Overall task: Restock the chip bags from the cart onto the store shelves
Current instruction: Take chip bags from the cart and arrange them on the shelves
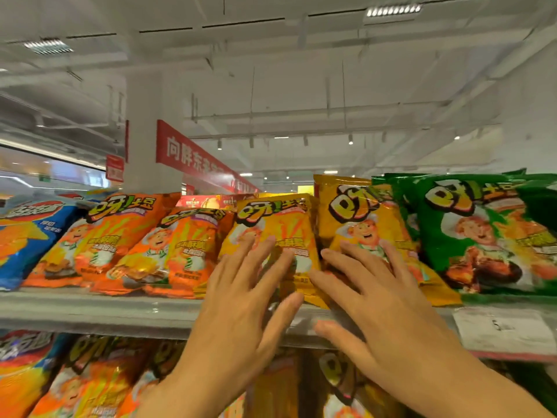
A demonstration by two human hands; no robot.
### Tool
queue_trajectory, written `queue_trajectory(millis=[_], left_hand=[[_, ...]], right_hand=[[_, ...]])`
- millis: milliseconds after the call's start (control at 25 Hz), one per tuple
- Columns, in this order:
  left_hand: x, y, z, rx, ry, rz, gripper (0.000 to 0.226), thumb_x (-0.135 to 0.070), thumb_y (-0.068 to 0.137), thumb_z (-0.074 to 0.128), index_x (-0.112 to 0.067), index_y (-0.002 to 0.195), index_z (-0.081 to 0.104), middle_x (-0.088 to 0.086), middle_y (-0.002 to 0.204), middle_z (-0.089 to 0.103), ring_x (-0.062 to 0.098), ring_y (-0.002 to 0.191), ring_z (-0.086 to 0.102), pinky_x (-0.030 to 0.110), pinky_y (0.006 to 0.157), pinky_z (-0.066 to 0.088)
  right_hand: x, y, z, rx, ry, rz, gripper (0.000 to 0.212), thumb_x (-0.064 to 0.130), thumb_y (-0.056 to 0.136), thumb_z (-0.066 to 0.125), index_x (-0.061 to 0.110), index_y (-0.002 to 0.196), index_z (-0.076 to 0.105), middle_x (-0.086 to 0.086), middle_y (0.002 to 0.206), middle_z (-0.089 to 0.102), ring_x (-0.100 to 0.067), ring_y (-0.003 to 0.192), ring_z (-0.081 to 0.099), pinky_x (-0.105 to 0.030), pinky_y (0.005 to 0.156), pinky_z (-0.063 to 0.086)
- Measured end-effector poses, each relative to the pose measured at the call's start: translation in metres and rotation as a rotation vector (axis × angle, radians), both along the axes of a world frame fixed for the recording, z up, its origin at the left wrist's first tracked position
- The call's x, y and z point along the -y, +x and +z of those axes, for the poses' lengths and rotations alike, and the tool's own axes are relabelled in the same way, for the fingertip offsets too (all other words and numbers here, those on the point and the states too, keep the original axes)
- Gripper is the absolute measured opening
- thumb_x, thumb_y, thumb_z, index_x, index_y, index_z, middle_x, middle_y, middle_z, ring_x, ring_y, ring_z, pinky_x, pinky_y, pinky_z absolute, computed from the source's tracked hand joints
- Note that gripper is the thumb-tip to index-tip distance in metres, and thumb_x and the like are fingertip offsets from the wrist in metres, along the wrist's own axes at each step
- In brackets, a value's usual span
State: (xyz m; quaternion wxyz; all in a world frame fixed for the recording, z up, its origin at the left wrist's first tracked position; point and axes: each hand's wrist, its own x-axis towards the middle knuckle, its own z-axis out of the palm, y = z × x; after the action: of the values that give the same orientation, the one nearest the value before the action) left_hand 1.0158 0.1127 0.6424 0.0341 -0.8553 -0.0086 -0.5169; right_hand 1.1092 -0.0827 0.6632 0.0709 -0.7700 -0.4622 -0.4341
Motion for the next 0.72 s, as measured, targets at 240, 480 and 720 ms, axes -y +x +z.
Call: queue_trajectory(millis=[240,480,720], left_hand=[[0.015,0.005,-0.011,-0.098,-0.017,0.121,0.062,-0.070,0.095,0.021,-0.046,0.151,0.032,-0.020,0.160,0.028,0.009,0.153,0.013,0.040,0.123,0.015],[0.067,0.025,0.022,-0.020,0.080,-0.022,0.056,-0.062,0.100,0.030,-0.031,0.141,0.053,-0.009,0.151,0.045,0.017,0.147,0.031,0.043,0.118,0.030],[0.100,0.063,0.015,-0.239,0.075,0.033,0.074,-0.078,0.092,0.007,-0.045,0.156,-0.009,-0.024,0.161,-0.024,0.001,0.146,-0.031,0.036,0.125,-0.009]], right_hand=[[0.046,0.022,-0.007,-0.238,-0.040,-0.038,0.071,0.081,0.085,0.009,0.061,0.152,-0.005,0.021,0.165,-0.021,-0.015,0.154,-0.021,-0.044,0.125,-0.004],[0.069,0.023,0.024,-0.380,0.122,0.189,0.061,0.077,0.089,0.025,0.053,0.143,0.038,0.031,0.140,0.047,0.005,0.129,0.039,-0.038,0.110,0.042],[0.033,0.063,0.110,-0.281,-0.062,0.148,0.048,0.038,0.110,0.032,0.032,0.157,0.033,0.011,0.166,0.028,-0.013,0.155,0.015,-0.040,0.126,0.013]])
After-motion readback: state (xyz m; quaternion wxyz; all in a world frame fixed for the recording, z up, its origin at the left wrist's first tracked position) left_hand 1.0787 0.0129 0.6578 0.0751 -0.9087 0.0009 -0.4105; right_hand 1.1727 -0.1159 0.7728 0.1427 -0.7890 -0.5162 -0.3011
